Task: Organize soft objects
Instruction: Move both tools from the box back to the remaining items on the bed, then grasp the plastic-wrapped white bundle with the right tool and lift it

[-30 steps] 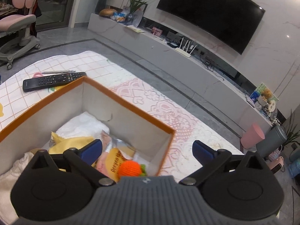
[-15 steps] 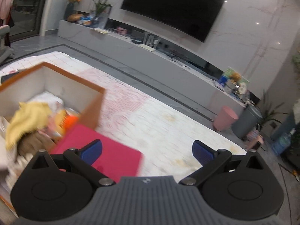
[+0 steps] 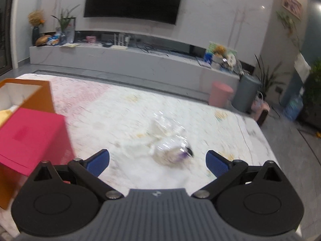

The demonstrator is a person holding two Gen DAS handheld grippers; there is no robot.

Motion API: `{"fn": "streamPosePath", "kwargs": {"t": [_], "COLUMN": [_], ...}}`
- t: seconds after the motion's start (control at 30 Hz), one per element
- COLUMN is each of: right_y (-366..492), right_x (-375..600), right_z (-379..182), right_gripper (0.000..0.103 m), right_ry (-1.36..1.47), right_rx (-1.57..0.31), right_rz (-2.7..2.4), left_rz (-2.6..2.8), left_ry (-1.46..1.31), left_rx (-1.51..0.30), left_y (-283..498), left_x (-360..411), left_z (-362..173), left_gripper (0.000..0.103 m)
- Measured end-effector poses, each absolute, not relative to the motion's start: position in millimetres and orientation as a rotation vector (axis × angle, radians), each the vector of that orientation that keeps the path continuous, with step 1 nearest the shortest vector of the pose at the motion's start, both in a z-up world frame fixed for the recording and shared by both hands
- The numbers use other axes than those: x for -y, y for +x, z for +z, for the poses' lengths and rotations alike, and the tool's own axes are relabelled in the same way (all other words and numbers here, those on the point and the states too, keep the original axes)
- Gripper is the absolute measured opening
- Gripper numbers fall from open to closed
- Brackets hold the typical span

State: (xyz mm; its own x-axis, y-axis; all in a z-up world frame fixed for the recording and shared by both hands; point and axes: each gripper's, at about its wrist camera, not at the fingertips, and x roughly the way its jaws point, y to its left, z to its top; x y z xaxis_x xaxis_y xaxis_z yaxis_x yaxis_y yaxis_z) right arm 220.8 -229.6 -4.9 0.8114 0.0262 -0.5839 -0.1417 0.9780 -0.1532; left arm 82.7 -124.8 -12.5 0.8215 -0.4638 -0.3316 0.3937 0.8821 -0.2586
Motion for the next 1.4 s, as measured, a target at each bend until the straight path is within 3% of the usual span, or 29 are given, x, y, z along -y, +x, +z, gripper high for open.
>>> {"fn": "streamPosePath", "kwargs": {"t": [0.4, 0.6, 0.73, 1.03, 1.13, 1.2, 1.4], "right_y": [221, 277, 322, 373, 380, 380, 368], "right_x": [304, 321, 309, 272, 273, 274, 296], "right_z": [-24, -45, -69, -107, -111, -114, -109], "right_gripper": [0.1, 0.1, 0.1, 0.1, 0.092, 0.075, 0.058], "right_ry": [0.005, 0.07, -0.024, -0.187, -0.189, -0.196, -0.121], "right_rx": [-0.616, -0.659, -0.743, -0.723, -0.714, -0.729, -0.711], "right_rz": [0.033, 0.098, 0.226, 0.333, 0.312, 0.318, 0.273], "left_rz": [-0.452, -0.465, -0.437, -0.403, -0.394, -0.393, -0.376], "left_ry": [-0.094, -0.106, -0.103, -0.178, -0.193, -0.202, -0.218], "left_rx": [-0.482, -0.504, -0.523, -0.56, -0.556, -0.556, -0.563], "left_y": [121, 131, 137, 131, 129, 128, 126], "left_x": [193, 199, 198, 181, 176, 173, 169], "left_z": [-74, -83, -85, -77, -72, -70, -65], "left_gripper": [0.1, 0.1, 0.1, 0.1, 0.1, 0.1, 0.1]}}
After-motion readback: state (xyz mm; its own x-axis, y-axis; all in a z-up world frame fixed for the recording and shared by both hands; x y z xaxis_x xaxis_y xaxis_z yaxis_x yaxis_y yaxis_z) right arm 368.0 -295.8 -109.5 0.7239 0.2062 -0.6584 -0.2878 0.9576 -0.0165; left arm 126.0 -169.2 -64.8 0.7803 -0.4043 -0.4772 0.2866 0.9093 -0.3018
